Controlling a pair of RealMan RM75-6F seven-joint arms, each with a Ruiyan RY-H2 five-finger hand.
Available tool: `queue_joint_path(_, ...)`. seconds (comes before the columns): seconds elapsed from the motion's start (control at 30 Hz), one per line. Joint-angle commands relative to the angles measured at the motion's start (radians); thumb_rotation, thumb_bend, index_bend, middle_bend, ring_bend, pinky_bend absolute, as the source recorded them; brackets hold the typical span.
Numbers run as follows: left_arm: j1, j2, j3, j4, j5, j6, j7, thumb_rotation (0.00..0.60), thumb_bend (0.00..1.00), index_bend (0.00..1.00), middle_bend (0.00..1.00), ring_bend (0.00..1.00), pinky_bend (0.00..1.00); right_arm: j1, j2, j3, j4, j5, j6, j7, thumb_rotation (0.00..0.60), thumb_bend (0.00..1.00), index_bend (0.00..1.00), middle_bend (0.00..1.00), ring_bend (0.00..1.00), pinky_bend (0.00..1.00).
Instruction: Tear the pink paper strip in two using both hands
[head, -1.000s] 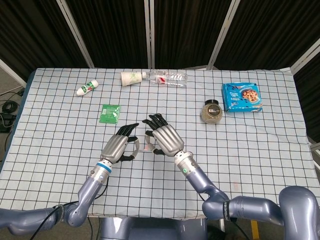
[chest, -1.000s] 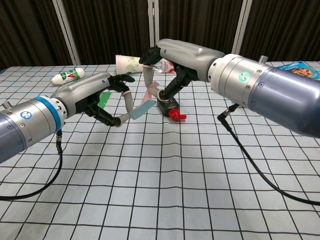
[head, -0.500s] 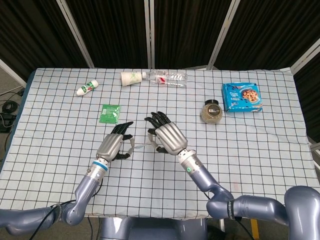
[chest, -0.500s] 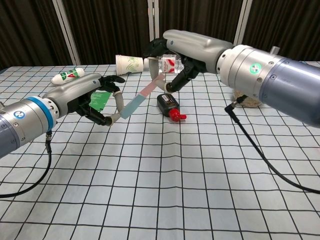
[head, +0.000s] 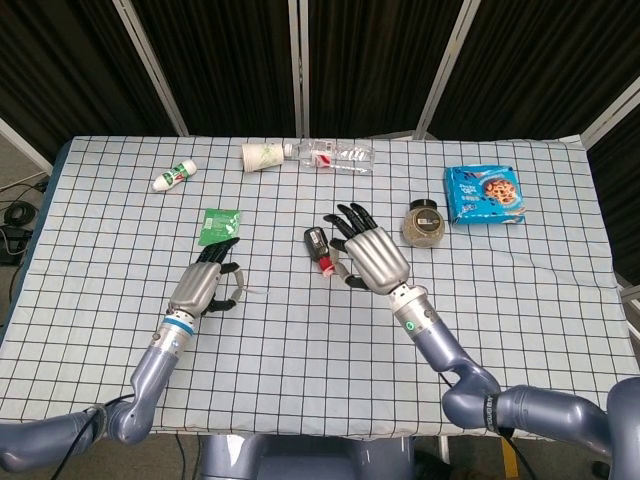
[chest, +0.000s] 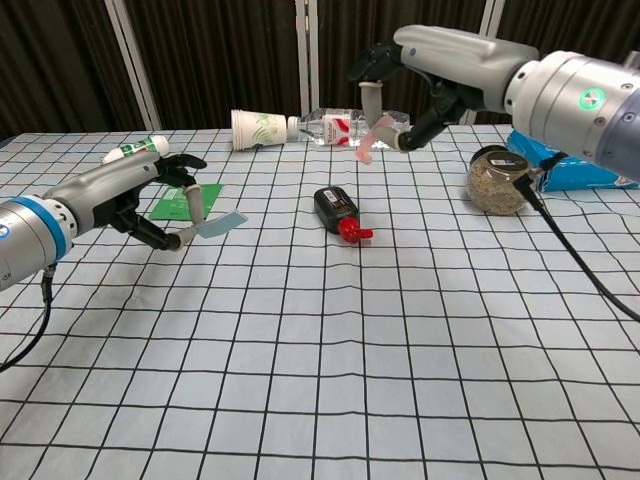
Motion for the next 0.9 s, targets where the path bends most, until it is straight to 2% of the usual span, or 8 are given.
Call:
queue_joint_path(0.03,0.002,0.006,0.003,0.004,0.007,-0.001,-0.002,0.6,0.56,0.73,0.0,0.0,0.0,-0.019,0.018,-0.025,0.024,-0.022,0.003,0.018,0.6,0.42,0.72,0.16,0.0,0.0)
queue_joint_path(0.13,0.005,0.012,0.007,0.013,0.016,-0.001,-0.01,0.6,0.44,0.63,0.0,0.0,0.0,-0.035,0.026,-0.05,0.063,-0.057,0.014,0.037,0.6,0.4,0.67,0.15,0.0,0.0)
queue_joint_path(0.2,0.01,0.013,0.012,0.027,0.029,0.003,-0.022,0.6,0.16,0.32,0.0,0.0,0.0,-0.042,0.048,-0.075,0.078,-0.073,-0.007,0.05,0.6,0.29,0.48,0.12,0.0,0.0)
queue_joint_path(0.27,0.015,0.017,0.016,0.035,0.04,0.004,-0.04,0.6,0.02,0.08,0.0,0.0,0.0,-0.049,0.071,-0.088,0.078,-0.067,-0.024,0.033,0.6,0.07,0.15,0.04,0.0,0.0)
queue_joint_path(0.3,0.019,0.02,0.017,0.037,0.045,0.006,-0.051,0.6,0.0,0.02,0.0,0.0,0.0,-0.053,0.082,-0.093,0.074,-0.064,-0.026,0.023,0.6,0.02,0.08,0.02,0.0,0.0)
queue_joint_path(0.37,0.026,0.03,0.02,0.039,0.057,0.014,-0.065,0.6,0.0,0.0,0.0,0.0,0.0,-0.066,0.102,-0.103,0.067,-0.069,-0.016,0.005,0.6,0.0,0.0,0.0,0.0,0.0)
queue_joint_path(0.67,0.098,0.14,0.042,0.003,0.117,0.105,-0.099,0.6,0.0,0.0,0.0,0.0,0.0,-0.181,0.213,-0.162,0.071,-0.205,0.168,0.021,0.6,0.0,0.0,0.0,0.0,0.0)
queue_joint_path(0.9,0.215,0.278,0.072,0.004,0.221,0.288,-0.181,0.6,0.0,0.0,0.0,0.0,0.0,-0.344,0.31,-0.193,0.065,-0.222,0.357,0.104,0.6,0.0,0.0,0.0,0.0,0.0)
